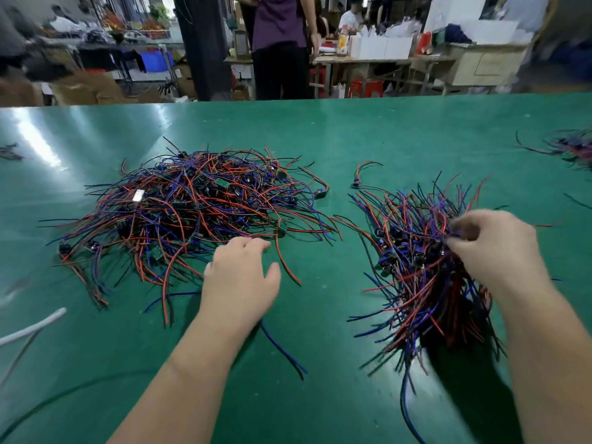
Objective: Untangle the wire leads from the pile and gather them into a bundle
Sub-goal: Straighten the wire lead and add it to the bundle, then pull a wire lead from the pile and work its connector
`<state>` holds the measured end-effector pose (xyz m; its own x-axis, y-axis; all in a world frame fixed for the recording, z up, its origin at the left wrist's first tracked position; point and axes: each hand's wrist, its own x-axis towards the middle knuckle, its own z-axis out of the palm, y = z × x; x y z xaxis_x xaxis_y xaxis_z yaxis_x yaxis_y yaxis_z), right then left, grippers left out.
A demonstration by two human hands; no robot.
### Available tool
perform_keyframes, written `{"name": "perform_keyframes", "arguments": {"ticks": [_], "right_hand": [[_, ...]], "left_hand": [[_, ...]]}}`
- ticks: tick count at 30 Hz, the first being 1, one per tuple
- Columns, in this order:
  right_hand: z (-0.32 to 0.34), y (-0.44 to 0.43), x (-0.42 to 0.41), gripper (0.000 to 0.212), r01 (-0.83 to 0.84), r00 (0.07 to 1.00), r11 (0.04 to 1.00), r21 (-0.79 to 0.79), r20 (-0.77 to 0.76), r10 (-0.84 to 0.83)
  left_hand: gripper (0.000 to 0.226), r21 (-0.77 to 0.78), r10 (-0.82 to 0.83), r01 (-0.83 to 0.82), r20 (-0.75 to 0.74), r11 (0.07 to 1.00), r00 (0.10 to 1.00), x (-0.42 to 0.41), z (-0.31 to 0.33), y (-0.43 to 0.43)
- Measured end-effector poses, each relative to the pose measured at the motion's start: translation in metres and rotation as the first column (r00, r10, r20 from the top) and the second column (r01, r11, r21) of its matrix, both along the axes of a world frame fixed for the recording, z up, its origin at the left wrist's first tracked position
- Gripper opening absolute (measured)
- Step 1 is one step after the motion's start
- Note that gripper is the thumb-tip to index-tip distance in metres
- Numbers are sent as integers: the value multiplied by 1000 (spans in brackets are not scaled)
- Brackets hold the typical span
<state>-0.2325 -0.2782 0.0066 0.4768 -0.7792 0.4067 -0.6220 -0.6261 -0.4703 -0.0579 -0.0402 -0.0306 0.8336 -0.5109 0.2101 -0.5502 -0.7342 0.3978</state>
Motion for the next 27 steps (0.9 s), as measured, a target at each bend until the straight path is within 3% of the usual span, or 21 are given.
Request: {"name": "perform_keyframes", "arguments": {"ticks": [1, 3, 5, 9, 14, 18, 22, 24, 27], "right_hand": [[-1, -2, -1, 13, 17, 998, 1000, 23, -64, -16], [-1, -3, -3, 16, 53, 998, 997, 47, -43, -51], [-2, -2, -2, 16, 60, 998, 997, 56, -25, -59], [-8, -3, 1, 16, 38, 998, 991, 129, -61, -31], [-7, -4, 3, 13, 51, 998, 982, 180, 28, -57], [-4, -2, 2, 7, 45, 998, 993, 112, 35, -50], [-2, -4, -2, 12, 84, 988, 995, 45, 124, -89], [-3, -7, -3, 13, 110, 989, 993, 41, 99, -113], [-7, -8, -3, 14, 119, 993, 990, 75, -32, -117]], "left_hand": [[45, 96, 34, -33, -7, 995, 999, 3, -3, 1], [50, 230, 73, -62, -39, 971, 997, 7, -10, 2], [51, 271, 76, -54, -71, 961, 995, 10, -15, 1], [49, 278, 84, -62, -66, 959, 994, 13, -20, 0], [50, 268, 112, -91, -61, 959, 992, 13, -21, 0], [50, 244, 144, -131, -37, 961, 989, 12, -21, 2], [43, 106, 134, -130, -29, 986, 991, 15, -15, 4], [41, 66, 150, -149, -14, 987, 989, 16, -12, 6], [45, 137, 231, -227, -16, 964, 973, 18, -12, 8]]}}
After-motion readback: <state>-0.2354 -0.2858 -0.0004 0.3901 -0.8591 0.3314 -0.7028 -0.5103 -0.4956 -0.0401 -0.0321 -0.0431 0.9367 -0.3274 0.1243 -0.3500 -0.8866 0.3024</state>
